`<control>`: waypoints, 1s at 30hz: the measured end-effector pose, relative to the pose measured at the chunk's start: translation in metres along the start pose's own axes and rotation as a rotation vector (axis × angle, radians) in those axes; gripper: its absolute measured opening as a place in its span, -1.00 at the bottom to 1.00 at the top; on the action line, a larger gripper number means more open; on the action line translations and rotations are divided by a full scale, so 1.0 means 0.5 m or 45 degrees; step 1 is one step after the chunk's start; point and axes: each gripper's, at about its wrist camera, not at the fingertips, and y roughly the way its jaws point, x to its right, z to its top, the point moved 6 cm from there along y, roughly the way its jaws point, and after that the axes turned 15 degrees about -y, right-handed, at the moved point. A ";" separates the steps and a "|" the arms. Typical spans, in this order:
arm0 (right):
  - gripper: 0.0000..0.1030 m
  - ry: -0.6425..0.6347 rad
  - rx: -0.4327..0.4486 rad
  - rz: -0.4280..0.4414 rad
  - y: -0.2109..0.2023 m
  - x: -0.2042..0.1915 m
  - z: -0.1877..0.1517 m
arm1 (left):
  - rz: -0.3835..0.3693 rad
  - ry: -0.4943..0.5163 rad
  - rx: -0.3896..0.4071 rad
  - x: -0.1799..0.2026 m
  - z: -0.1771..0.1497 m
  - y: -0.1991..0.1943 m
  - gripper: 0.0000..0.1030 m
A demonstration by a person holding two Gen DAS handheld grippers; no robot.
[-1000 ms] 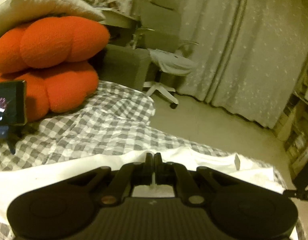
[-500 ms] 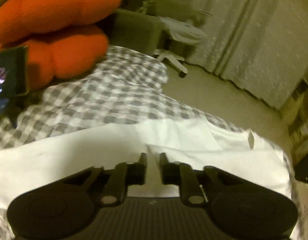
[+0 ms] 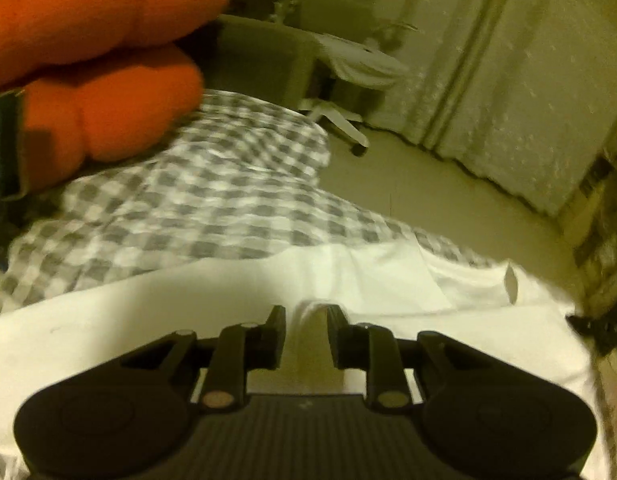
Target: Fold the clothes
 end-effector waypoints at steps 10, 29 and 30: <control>-0.88 -0.121 0.096 -0.023 -0.023 0.009 0.007 | -0.047 0.120 0.258 0.030 0.032 -0.054 -0.98; -0.84 -0.216 0.017 -0.034 0.012 -0.030 0.044 | -0.008 0.041 0.053 -0.001 0.011 0.024 -0.68; -0.85 -0.269 0.039 -0.031 0.008 -0.036 0.047 | 0.004 0.076 0.060 0.003 0.006 0.023 -0.95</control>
